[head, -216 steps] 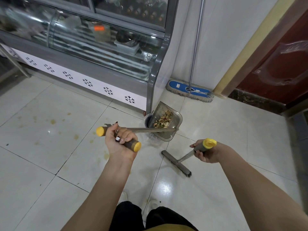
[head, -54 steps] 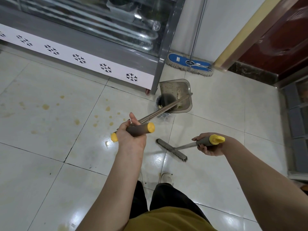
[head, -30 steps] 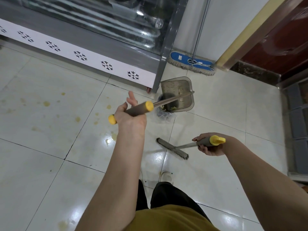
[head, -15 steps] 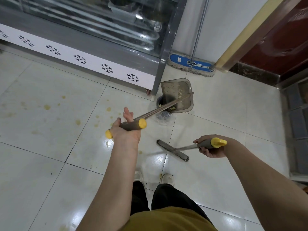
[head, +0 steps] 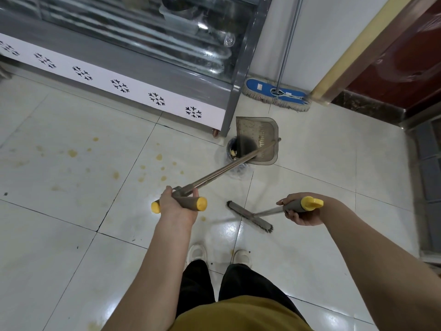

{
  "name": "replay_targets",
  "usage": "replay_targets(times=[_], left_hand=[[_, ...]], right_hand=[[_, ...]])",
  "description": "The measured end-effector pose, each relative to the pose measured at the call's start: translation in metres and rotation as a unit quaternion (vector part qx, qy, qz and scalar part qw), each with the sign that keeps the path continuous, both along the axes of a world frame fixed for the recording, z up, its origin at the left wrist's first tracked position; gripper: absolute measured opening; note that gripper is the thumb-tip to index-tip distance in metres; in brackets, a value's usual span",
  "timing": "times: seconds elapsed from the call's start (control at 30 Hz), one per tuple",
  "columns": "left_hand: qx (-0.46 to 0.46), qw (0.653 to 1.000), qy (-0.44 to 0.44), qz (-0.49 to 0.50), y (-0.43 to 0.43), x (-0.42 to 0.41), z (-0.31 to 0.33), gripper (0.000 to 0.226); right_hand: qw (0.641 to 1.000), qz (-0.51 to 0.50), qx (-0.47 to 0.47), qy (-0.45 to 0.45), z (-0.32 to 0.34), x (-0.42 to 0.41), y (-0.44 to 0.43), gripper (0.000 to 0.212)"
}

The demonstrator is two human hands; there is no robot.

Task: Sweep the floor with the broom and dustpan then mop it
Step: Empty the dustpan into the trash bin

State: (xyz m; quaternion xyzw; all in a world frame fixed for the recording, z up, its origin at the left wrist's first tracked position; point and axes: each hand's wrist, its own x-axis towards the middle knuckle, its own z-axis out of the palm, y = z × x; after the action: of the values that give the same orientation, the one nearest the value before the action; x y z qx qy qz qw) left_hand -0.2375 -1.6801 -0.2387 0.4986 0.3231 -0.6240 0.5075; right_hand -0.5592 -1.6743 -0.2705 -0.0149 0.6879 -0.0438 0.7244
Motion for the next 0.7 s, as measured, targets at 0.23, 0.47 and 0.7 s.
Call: replay_targets(times=[0.23, 0.47, 0.7], left_hand=[[-0.017, 0.999, -0.048, 0.002, 0.003, 0.001, -0.006, 0.032], [-0.008, 0.999, -0.036, 0.009, 0.019, -0.003, -0.013, 0.031], [-0.027, 0.998, -0.015, 0.059, 0.001, -0.011, 0.003, 0.021]], right_hand=[[1.0, 0.015, -0.002, 0.003, 0.002, 0.008, 0.002, 0.045], [1.0, 0.003, -0.009, -0.003, 0.004, 0.008, 0.011, 0.047], [1.0, 0.007, -0.007, -0.003, 0.003, 0.011, 0.014, 0.051]])
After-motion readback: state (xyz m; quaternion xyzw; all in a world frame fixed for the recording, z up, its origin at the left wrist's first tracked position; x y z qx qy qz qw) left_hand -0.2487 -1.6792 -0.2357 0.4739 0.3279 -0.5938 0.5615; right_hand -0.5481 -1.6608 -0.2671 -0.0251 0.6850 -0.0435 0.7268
